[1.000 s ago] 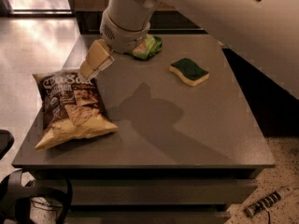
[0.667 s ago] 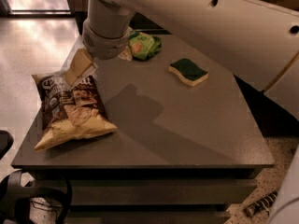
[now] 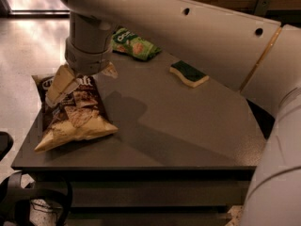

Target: Pick brown chip bag

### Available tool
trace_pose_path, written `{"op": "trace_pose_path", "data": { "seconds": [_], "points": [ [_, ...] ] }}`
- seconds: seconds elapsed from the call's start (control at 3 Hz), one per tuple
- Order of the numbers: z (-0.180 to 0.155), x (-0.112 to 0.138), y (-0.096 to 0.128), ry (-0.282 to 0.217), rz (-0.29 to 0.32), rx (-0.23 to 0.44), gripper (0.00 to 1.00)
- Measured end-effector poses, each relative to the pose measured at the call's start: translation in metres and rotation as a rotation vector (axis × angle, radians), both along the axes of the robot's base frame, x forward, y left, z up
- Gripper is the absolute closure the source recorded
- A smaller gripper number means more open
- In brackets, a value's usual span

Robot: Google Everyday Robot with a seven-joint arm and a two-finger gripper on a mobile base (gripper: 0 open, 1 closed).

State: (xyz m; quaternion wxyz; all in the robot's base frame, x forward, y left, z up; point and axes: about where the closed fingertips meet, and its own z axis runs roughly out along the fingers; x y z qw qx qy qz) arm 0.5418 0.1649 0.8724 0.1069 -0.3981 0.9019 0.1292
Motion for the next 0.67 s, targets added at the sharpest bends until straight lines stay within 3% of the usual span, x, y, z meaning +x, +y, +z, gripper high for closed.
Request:
{"op": "trace_pose_path", "data": {
  "seconds": [0.67],
  "points": [
    [-0.068, 0.008, 0.027, 0.107, 0.008, 0.026, 0.0]
  ]
}}
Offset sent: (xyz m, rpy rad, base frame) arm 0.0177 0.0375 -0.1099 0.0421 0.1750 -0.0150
